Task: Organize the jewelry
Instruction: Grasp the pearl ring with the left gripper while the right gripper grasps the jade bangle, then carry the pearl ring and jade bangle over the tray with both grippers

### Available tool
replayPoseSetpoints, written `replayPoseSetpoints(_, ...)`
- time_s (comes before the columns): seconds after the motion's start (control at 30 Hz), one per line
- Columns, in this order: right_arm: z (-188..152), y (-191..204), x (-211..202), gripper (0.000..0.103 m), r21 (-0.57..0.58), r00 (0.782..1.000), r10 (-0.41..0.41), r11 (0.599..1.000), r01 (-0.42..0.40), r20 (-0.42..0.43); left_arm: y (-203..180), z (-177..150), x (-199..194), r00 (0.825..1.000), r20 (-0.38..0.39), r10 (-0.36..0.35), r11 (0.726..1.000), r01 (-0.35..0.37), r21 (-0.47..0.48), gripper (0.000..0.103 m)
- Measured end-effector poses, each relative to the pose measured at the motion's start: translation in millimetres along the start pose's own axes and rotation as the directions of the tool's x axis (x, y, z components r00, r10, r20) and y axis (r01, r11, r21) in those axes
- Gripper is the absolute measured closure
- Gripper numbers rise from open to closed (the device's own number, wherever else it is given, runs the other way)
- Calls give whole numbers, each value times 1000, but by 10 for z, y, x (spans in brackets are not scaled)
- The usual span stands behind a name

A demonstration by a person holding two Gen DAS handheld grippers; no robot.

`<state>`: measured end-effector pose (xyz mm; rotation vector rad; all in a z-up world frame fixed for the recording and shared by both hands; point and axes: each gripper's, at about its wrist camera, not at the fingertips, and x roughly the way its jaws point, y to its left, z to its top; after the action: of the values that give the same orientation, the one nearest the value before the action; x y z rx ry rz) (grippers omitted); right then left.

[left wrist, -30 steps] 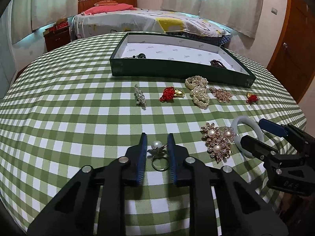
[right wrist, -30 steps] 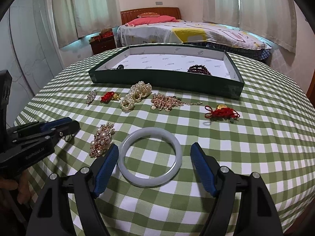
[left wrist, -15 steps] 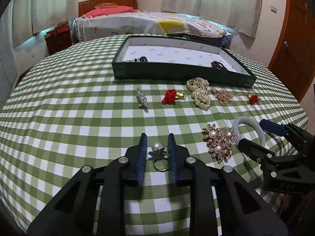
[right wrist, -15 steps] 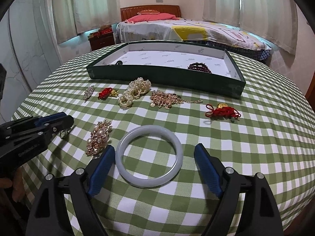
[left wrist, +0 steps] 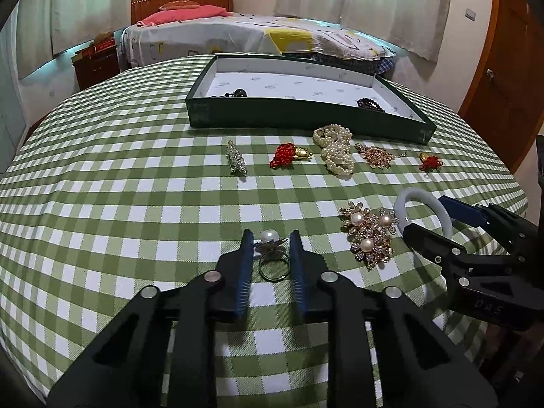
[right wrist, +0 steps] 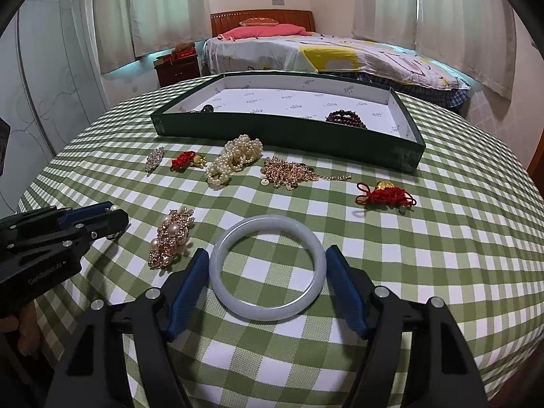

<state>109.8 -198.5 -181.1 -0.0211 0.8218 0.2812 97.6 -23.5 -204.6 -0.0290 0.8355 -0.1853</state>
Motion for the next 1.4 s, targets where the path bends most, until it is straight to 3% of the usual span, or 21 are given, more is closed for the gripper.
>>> replayPoseSetpoints(0.77, 60, -134, -130, 35, 43, 999, -2, 999, 0, 48, 26, 137, -95, 999, 40, 6, 1000, -6, -1, 83)
replayPoseSetpoints(1.13, 350, -257, -228, 35, 68, 994, -15, 998, 8, 107, -6, 484, -72, 997, 75, -28, 999, 29, -14, 83)
replayPoseSetpoints(1.4, 761, -397, -236, 35, 78, 984, -47, 996, 34, 170, -76, 962, -8, 989, 135, -65, 998, 65, 0, 83)
